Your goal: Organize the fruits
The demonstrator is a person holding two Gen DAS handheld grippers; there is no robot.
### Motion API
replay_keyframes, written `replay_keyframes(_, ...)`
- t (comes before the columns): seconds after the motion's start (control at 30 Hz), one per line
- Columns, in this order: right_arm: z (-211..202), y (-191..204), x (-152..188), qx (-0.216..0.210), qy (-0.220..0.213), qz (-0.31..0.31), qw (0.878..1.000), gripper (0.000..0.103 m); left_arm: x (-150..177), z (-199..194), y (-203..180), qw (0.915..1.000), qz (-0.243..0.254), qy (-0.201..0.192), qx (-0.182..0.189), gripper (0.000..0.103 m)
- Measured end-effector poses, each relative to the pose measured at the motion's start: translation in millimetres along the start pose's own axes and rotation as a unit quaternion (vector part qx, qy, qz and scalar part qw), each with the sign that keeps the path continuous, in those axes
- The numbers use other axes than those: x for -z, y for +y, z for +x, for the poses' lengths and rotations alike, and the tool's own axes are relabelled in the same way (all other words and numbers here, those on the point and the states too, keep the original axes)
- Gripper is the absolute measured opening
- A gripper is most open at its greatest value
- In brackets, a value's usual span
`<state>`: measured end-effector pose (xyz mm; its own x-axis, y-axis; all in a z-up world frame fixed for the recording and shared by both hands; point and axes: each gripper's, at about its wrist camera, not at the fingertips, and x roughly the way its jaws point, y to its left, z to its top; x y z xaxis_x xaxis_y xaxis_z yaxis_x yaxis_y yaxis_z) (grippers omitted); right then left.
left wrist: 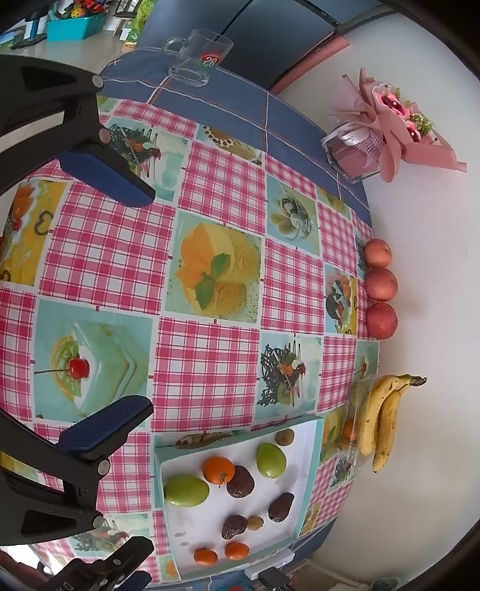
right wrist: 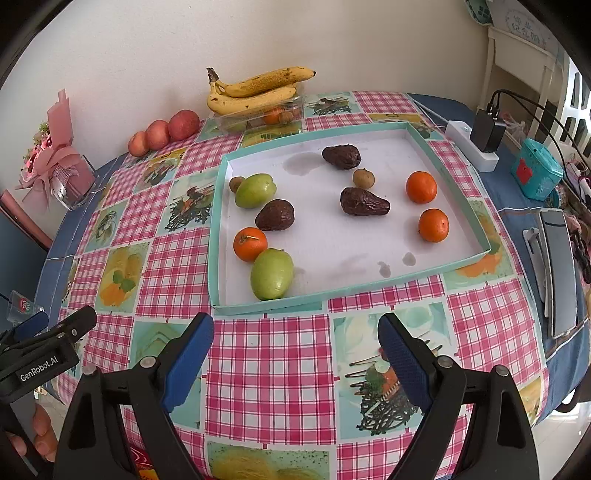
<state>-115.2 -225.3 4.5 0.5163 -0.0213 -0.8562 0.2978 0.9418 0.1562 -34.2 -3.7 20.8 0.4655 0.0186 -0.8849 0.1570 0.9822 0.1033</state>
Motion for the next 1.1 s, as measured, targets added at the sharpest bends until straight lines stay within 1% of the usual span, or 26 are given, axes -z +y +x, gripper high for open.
replay_keyframes(1.1,0.7,1.2,-0.2,0.002,0.002,-0.002,1.000,0.091,-0.2,-2.5,-3.6,0.9998,0.003,-0.002,-0.018,0.103)
